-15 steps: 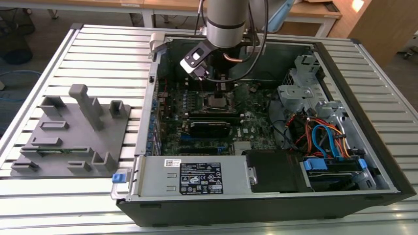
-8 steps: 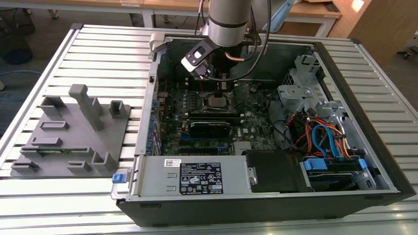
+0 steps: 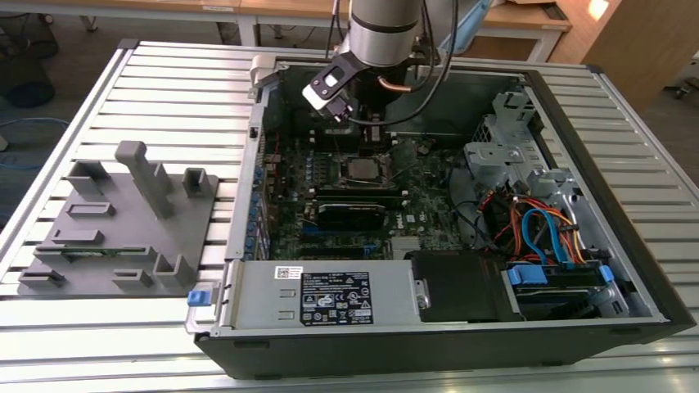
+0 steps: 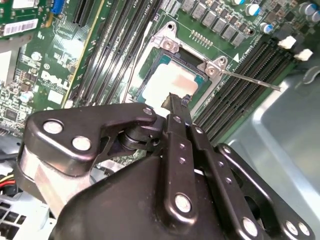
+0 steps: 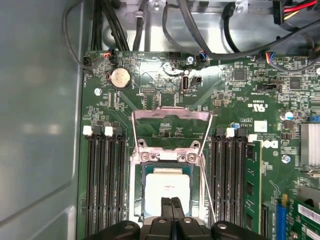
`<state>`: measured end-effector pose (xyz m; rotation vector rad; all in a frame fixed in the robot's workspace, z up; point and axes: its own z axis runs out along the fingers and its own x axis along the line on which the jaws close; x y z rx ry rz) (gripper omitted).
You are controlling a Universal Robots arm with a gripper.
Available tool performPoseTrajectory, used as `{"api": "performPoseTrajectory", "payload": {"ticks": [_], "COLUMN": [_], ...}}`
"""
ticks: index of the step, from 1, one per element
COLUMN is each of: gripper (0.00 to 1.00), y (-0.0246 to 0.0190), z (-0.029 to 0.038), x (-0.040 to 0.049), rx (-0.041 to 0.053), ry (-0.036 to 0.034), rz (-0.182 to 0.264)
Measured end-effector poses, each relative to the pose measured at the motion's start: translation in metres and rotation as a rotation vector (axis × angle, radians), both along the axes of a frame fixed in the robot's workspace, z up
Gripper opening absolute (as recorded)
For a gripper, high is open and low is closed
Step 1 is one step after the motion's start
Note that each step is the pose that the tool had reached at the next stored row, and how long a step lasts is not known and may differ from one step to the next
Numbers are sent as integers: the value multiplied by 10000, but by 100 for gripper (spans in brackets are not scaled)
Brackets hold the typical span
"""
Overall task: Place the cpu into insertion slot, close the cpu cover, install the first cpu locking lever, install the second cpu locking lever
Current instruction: 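Close the cpu cover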
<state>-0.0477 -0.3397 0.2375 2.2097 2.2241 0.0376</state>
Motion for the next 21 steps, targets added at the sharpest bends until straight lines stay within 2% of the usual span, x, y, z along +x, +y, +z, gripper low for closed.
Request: {"api": "performPoseTrajectory", "payload": {"ticks": [9, 21], "gripper": [10, 10], "y": [0, 0], "z": [145, 149], "x": [0, 19], "rx": [1, 0], "ry": [39, 43], "rz": [0, 0]}}
